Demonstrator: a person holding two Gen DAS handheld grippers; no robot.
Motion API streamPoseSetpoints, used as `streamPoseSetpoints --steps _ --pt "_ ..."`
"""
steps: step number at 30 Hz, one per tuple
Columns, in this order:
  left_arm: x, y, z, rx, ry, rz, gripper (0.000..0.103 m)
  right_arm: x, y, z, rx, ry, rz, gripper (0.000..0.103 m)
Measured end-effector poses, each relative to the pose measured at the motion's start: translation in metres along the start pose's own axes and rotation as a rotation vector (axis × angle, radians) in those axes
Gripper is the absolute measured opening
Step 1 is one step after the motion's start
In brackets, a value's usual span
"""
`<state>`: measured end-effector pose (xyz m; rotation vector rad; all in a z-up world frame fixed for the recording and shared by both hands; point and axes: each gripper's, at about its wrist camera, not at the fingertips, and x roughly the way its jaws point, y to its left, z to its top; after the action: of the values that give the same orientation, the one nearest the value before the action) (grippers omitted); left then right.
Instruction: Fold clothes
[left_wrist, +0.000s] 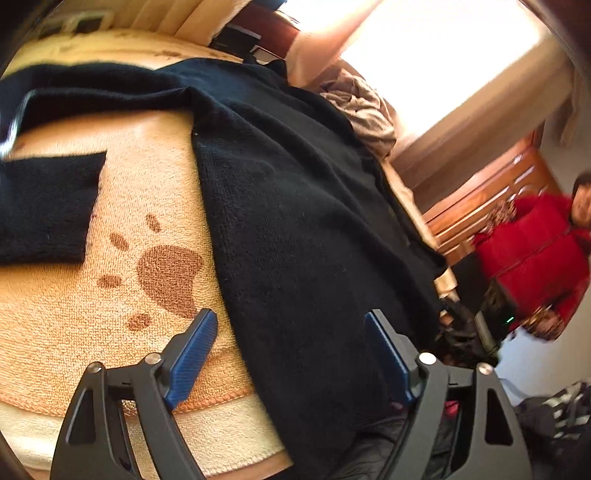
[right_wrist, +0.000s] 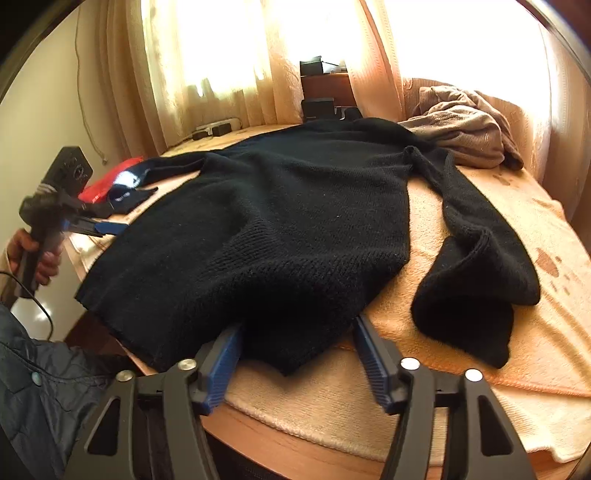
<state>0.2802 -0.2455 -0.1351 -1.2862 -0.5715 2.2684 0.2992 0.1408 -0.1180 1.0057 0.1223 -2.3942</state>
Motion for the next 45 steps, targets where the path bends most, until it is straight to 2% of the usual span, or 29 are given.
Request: streamPoseSetpoints --steps 1,2,3,8,13,18,19,20,22,24,25,26,30,34,41,45 --pt "0.002 0.0 -0.002 -0.002 0.008 0.005 0.058 0.0 0.001 0.0 0.001 0.001 0.006 0.072" --pt "0.004 0.002 -0.004 -0.015 0.019 0.011 0.026 0.001 0.002 0.0 0.002 0.002 0.013 0.077" --pt "0.005 0.005 -0.007 -0.024 0.023 0.014 0.008 0.001 0.003 0.001 0.003 0.003 0.019 0.083" --pt "0.006 0.011 -0.013 -0.035 0.002 -0.01 0.008 0.003 0.013 -0.002 -0.032 0.001 0.032 0.101" --pt "0.007 0.012 -0.013 -0.047 0.001 -0.019 0.008 0.003 0.013 -0.002 -0.019 0.001 0.04 0.101" --pt "0.012 0.019 -0.011 -0.107 0.0 -0.076 0.008 0.001 0.002 0.003 0.052 0.012 0.095 0.1" --pt "0.012 0.019 -0.011 -0.112 0.001 -0.079 0.008 0.002 0.003 0.004 0.05 0.017 0.08 0.099" --pt "0.012 0.019 -0.011 -0.117 0.003 -0.082 0.008 0.003 0.005 0.005 0.043 0.022 0.057 0.095" --pt "0.011 0.019 -0.011 -0.114 0.007 -0.075 0.008 0.002 0.005 0.005 0.047 0.02 0.021 0.08" --pt "0.01 0.016 -0.01 -0.102 0.01 -0.059 0.008 0.002 0.003 0.004 0.054 0.015 -0.012 0.05" --pt "0.01 0.015 -0.01 -0.093 0.01 -0.051 0.008 0.001 0.003 0.004 0.058 0.013 -0.029 0.041" --pt "0.009 0.013 -0.01 -0.081 0.01 -0.042 0.008 0.001 0.002 0.004 0.062 0.011 -0.046 0.028" --pt "0.007 0.009 -0.012 -0.053 -0.003 -0.014 0.006 -0.001 0.002 0.002 0.066 -0.006 -0.075 0.019" --pt "0.003 0.012 -0.015 -0.082 -0.027 -0.014 0.005 -0.011 0.003 0.006 0.063 -0.042 -0.061 0.014" --pt "-0.03 0.01 -0.019 -0.095 -0.121 -0.055 0.004 -0.037 0.011 0.014 0.045 -0.115 -0.016 0.013" --pt "-0.06 0.005 -0.021 -0.078 -0.195 -0.037 0.004 -0.05 0.02 0.017 0.022 -0.128 0.011 0.013"
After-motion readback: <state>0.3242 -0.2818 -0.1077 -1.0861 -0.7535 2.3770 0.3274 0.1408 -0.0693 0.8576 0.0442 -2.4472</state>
